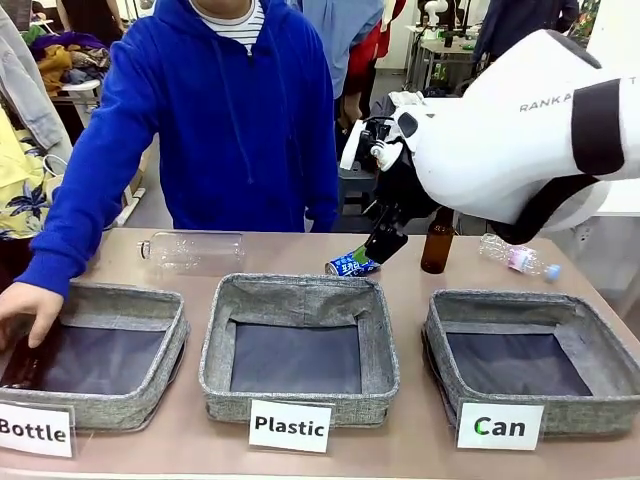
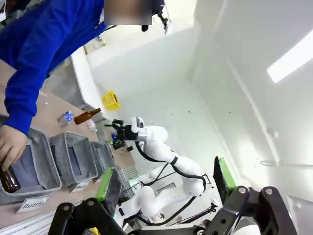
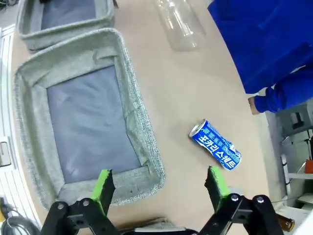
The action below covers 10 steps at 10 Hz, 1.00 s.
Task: Sort the can waste into the basket.
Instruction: Pick up the can waste from the table and place it in the right Fabric basket.
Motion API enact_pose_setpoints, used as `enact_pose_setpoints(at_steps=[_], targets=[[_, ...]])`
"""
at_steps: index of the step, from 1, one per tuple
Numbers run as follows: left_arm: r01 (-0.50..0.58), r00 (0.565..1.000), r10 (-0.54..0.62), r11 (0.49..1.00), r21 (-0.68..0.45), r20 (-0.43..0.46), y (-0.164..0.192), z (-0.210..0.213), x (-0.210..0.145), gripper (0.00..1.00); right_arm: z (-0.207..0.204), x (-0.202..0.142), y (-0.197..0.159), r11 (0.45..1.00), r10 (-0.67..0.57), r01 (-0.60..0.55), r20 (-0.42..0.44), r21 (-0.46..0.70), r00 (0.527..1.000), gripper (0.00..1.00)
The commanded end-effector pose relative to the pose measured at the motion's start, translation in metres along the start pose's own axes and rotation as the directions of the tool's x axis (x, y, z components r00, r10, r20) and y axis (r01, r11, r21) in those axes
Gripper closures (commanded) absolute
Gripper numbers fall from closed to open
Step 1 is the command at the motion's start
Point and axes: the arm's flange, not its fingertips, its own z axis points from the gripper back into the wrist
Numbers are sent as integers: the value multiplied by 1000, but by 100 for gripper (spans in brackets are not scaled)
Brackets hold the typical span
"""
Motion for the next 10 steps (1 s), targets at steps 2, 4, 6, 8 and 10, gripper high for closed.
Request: enact_pose_setpoints(at_steps=[2, 4, 6, 8, 10], targets=[[3, 1000, -3, 1000, -14, -15, -3, 22, 1, 0, 18, -8, 2, 998, -55, 55, 11, -21, 998, 0], [24, 985, -19, 999, 31, -169, -2, -33, -7, 0, 13, -11, -9, 993, 109, -105, 75, -55, 991, 0], [29, 927, 1, 997, 76, -376, 8, -100, -33, 0, 12, -13, -41, 952, 301, -293, 100, -89, 948, 0], [36, 840, 67, 983, 178, -539, 39, -159, -70, 0, 4, -15, -64, 915, 395, -387, 62, -115, 917, 0], [-16, 766, 182, 964, 265, -617, 80, -196, -100, 0, -8, -15, -77, 879, 460, -460, -35, -123, 887, 0]])
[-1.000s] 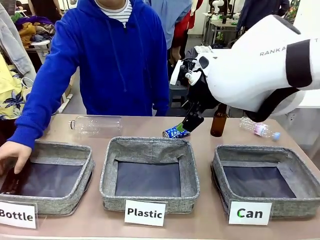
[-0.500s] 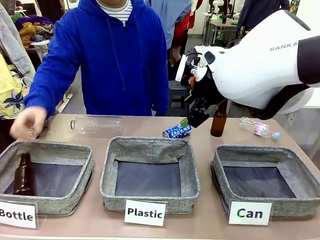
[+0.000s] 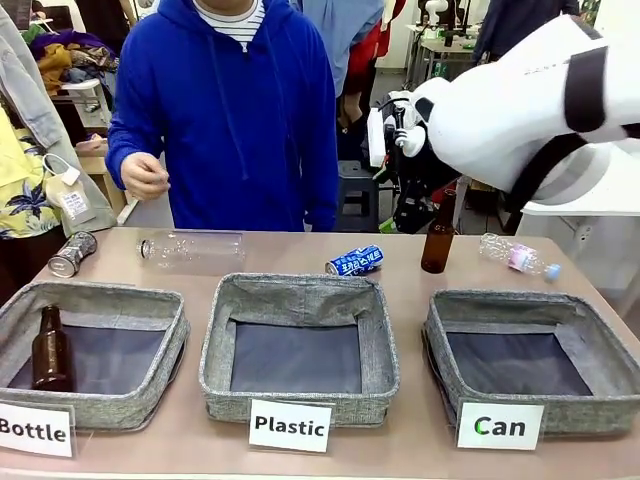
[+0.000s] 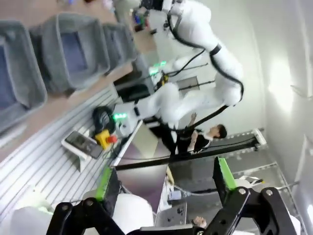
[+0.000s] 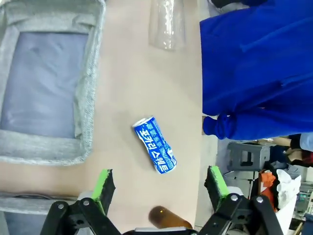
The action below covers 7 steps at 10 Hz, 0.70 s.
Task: Sort the can waste into the basket.
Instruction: Pick up the can waste from the table and place it in the right Fabric basket.
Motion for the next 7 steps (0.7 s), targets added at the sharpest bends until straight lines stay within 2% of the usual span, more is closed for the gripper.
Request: enact_pose_setpoints(at_steps=[1, 3, 4, 5, 6, 7], targets=[[-47, 996, 52, 995, 83, -69, 34, -37, -5, 0, -18, -5, -14, 992, 128, -127, -53, 18, 990, 0], [-119, 992, 122, 988, 97, -18, 76, -49, -1, 0, -41, -5, -22, 976, 178, -163, -98, 144, 979, 0], [-166, 985, 162, 983, 74, 53, 89, -45, 1, 0, -48, -5, -24, 970, 184, -160, -118, 183, 976, 0], [-106, 993, 110, 990, 91, -40, 55, -33, 13, 0, -45, -3, -25, 991, 42, -14, -209, 133, 977, 0], [-106, 993, 110, 990, 91, -40, 55, -33, 13, 0, -50, -12, -9, 979, 159, -146, -91, 140, 983, 0], [-106, 993, 110, 990, 91, -40, 55, -33, 13, 0, -54, -16, -13, 982, 134, -113, -131, 152, 982, 0]])
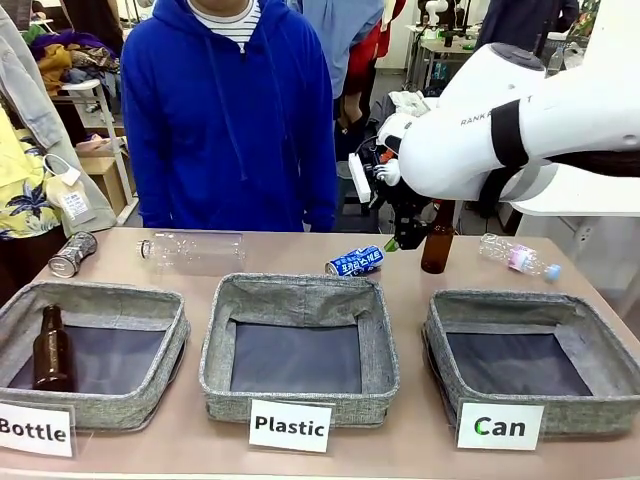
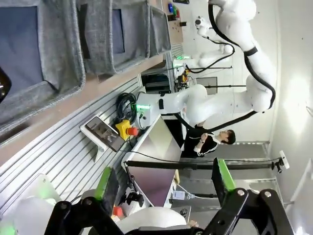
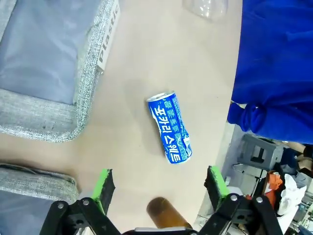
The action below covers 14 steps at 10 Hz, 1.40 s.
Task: Sort the can waste into the basket.
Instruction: Pick up the can waste from the table and place it in the right Fabric basket.
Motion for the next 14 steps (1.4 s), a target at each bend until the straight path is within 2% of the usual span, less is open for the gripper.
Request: enact_pose_setpoints(at_steps=[1, 3, 5, 7, 10, 14], targets=[[12, 1000, -12, 1000, -5, -13, -9, -1, -5, 0, -27, -8, -20, 998, 52, -53, 27, 18, 998, 0], [12, 1000, -12, 1000, -5, -13, -9, -1, -5, 0, -68, -13, -42, 994, 108, -108, 40, 18, 993, 0], [12, 1000, -12, 1000, -5, -13, -9, -1, -5, 0, -87, -6, -52, 990, 136, -137, 26, 42, 990, 0], [12, 1000, -12, 1000, -5, -13, -9, -1, -5, 0, -117, -8, -55, 982, 152, -153, 11, 114, 988, 0], [12, 1000, -12, 1000, -5, -13, -9, -1, -5, 0, -135, -7, -58, 968, 164, -165, 24, 188, 986, 0], [12, 1000, -12, 1000, -5, -13, -9, -1, -5, 0, -168, -3, -59, 956, 175, -168, -10, 239, 985, 0]])
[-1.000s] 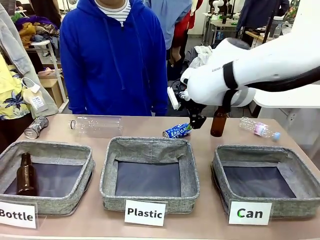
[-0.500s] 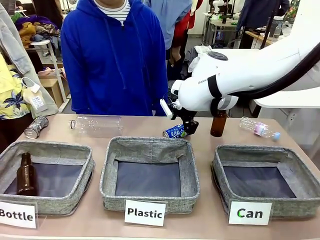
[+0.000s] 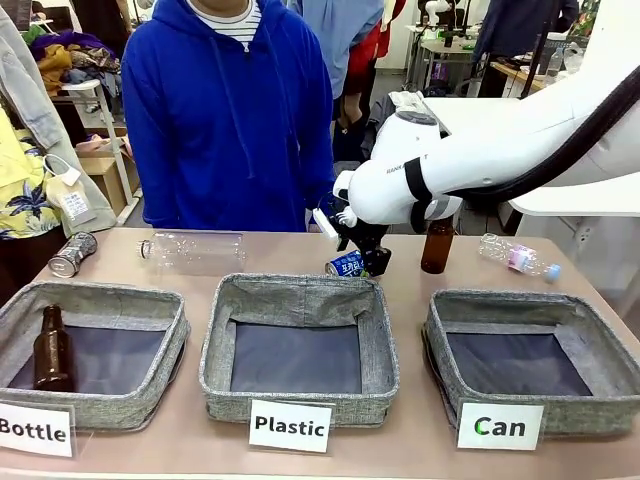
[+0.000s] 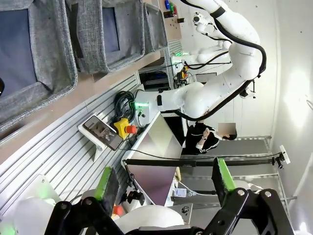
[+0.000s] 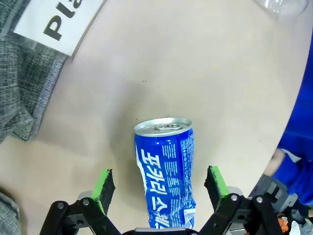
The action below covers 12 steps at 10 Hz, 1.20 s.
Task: Sort the can waste into the basket.
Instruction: Pick up the can waste from the table and place it in the right Fabric basket.
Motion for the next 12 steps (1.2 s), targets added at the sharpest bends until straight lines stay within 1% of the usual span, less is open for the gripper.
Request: enact_pose_setpoints(at_steps=[1, 3, 4, 5, 6, 7, 8, 9, 10, 11, 12], targets=[[-7, 1000, 7, 1000, -3, -4, -1, 0, -3, 0, -8, 1, -12, 1000, -13, 13, -32, 22, 999, 0], [-7, 1000, 7, 1000, -3, -4, -1, 0, -3, 0, -7, 0, -10, 1000, -19, 19, -33, 14, 999, 0], [-7, 1000, 7, 1000, -3, -4, -1, 0, -3, 0, 15, 13, 4, 1000, 17, -16, 18, -22, 1000, 0], [-7, 1000, 7, 1000, -3, -4, -1, 0, -3, 0, 56, 17, 20, 993, 2, -7, -37, -117, 999, 0], [-7, 1000, 7, 1000, -3, -4, -1, 0, -3, 0, 113, 20, 48, 980, 9, -17, -43, -198, 999, 0], [-7, 1000, 7, 1000, -3, -4, -1, 0, -3, 0, 169, 24, 82, 973, -22, 7, -64, -231, 998, 0], [-7, 1000, 7, 1000, -3, -4, -1, 0, -3, 0, 222, 35, 131, 972, -72, 56, -62, -230, 995, 0], [-7, 1000, 7, 1000, -3, -4, -1, 0, -3, 0, 263, 39, 180, 963, -132, 124, -15, -239, 991, 0], [-7, 1000, 7, 1000, -3, -4, -1, 0, -3, 0, 291, 37, 223, 926, -284, 280, 21, -254, 959, 0], [-7, 1000, 7, 1000, -3, -4, -1, 0, -3, 0, 306, 35, 257, 861, -433, 436, 74, -262, 898, 0], [-7, 1000, 7, 1000, -3, -4, -1, 0, -3, 0, 318, 22, 303, 739, -603, 612, 130, -282, 787, 0]])
